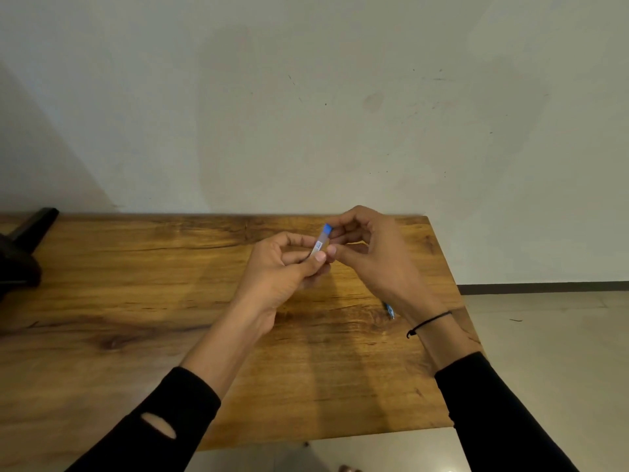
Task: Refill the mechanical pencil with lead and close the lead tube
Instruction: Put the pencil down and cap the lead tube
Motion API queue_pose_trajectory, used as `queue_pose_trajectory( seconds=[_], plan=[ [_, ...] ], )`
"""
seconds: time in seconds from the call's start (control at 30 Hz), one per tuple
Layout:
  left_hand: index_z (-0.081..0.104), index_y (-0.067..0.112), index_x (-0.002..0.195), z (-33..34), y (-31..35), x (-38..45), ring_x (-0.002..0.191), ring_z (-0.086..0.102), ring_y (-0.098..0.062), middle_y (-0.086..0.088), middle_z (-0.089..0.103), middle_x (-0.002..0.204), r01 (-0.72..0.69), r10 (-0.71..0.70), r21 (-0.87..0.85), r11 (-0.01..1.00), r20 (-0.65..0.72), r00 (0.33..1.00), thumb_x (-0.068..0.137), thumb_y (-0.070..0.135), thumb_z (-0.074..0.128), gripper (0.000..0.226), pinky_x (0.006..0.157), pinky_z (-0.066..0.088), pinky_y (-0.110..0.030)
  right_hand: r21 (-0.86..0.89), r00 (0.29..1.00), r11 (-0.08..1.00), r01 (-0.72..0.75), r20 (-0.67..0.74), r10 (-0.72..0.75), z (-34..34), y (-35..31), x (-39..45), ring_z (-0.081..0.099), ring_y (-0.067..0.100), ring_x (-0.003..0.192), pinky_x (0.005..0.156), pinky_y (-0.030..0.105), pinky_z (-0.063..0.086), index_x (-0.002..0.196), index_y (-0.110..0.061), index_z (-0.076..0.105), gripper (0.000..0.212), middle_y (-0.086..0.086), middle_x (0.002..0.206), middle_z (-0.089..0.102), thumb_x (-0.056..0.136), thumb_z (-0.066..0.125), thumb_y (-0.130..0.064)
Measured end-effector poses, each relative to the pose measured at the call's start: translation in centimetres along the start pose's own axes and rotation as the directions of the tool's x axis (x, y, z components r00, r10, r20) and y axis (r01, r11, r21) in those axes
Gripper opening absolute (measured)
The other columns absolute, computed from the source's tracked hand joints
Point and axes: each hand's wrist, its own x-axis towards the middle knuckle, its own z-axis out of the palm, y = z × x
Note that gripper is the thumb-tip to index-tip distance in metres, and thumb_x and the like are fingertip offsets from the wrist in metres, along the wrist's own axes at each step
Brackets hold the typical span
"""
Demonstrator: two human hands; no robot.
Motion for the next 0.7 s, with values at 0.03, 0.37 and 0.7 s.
queue_pose_trajectory(
  seconds=[0.03,0.37,0.7],
  plan=[
    [0.070,0.008,0.106,0.0,0.0,0.0,0.075,0.082,-0.014,-0.010,0.086,0.088,0.003,-0.003,0.010,1.000,-0.003,1.000,0.092,0.004,0.081,0.019,0.072,0.067,-0.031,-0.012,1.000,1.000,-0.008,0.022,0.009,0.1,-0.1,0.0,0.074,0.015,0.098,0.085,0.034,0.063,0.118,-0.016,0.071,0.032,0.002,0.103,0.077,0.090,0.079,-0.002],
    [0.072,0.013,0.102,0.2,-0.9,0.7,0.082,0.085,-0.016,-0.006,0.086,0.087,0.099,-0.099,0.076,0.992,-0.014,0.995,0.092,0.027,0.084,0.021,0.074,0.067,-0.036,-0.511,0.971,0.841,0.176,0.233,-0.062,1.1,0.0,-1.1,0.051,0.020,0.126,0.092,0.028,0.047,0.148,-0.021,0.045,0.080,-0.003,0.132,0.053,0.079,0.085,-0.026],
    [0.071,0.031,0.093,-2.2,-2.9,1.8,0.076,0.074,-0.005,0.013,0.077,0.079,-0.163,0.349,0.676,0.719,-0.148,0.925,0.092,0.035,0.079,0.010,0.079,0.064,-0.042,-0.783,0.935,0.579,0.227,0.341,0.093,0.8,2.8,-0.9,0.032,0.022,0.125,0.098,0.043,0.032,0.145,-0.031,0.046,0.091,-0.005,0.132,0.041,0.069,0.093,-0.050]
  ],
)
